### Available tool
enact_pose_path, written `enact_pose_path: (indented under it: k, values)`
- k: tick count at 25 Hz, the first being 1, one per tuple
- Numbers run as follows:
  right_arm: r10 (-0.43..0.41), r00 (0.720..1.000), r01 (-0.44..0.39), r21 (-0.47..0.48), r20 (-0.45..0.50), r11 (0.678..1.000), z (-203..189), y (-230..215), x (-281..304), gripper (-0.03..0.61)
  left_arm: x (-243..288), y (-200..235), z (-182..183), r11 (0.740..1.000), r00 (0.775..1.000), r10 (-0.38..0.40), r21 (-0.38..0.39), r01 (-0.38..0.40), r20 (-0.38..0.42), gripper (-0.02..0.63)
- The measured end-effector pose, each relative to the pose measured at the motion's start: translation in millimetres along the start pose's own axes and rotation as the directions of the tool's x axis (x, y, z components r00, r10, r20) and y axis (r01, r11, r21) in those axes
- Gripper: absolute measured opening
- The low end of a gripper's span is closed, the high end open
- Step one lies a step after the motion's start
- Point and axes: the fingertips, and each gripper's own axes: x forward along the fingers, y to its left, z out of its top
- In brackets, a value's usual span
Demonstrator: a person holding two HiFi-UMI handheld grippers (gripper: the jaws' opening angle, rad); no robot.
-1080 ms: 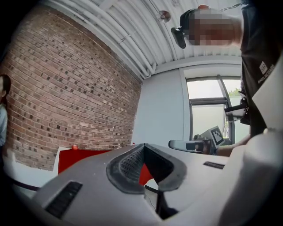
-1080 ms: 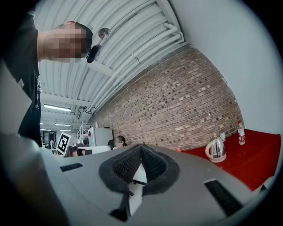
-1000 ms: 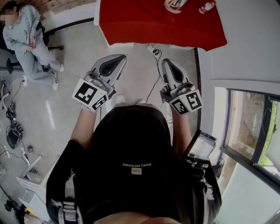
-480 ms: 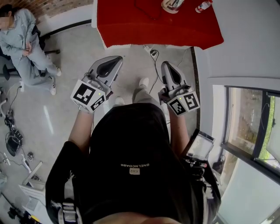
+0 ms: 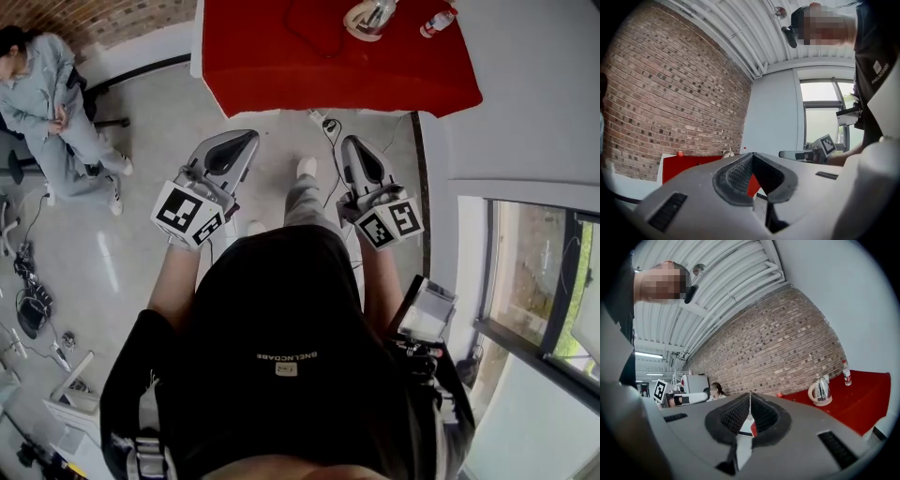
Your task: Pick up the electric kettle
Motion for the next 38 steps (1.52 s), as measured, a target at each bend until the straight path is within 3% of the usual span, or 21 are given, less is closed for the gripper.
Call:
enact_pose_path:
  k: [25, 38]
  values:
    - [0.058, 0.995, -0.049, 0.104, -0.087, 0.993, -6.3, -164.5, 112.5, 0.008, 178.7, 90.1, -16.3, 0.998, 0.995, 0.049, -0.027, -0.051, -0.089, 0.006]
    - [0.12, 0.987, -0.102, 0.164, -0.105, 0.981, 15.6, -239.3, 165.9, 0.021, 258.4, 119.6, -6.1, 0.99, 0.985, 0.127, -0.039, -0.133, -0.118, 0.006]
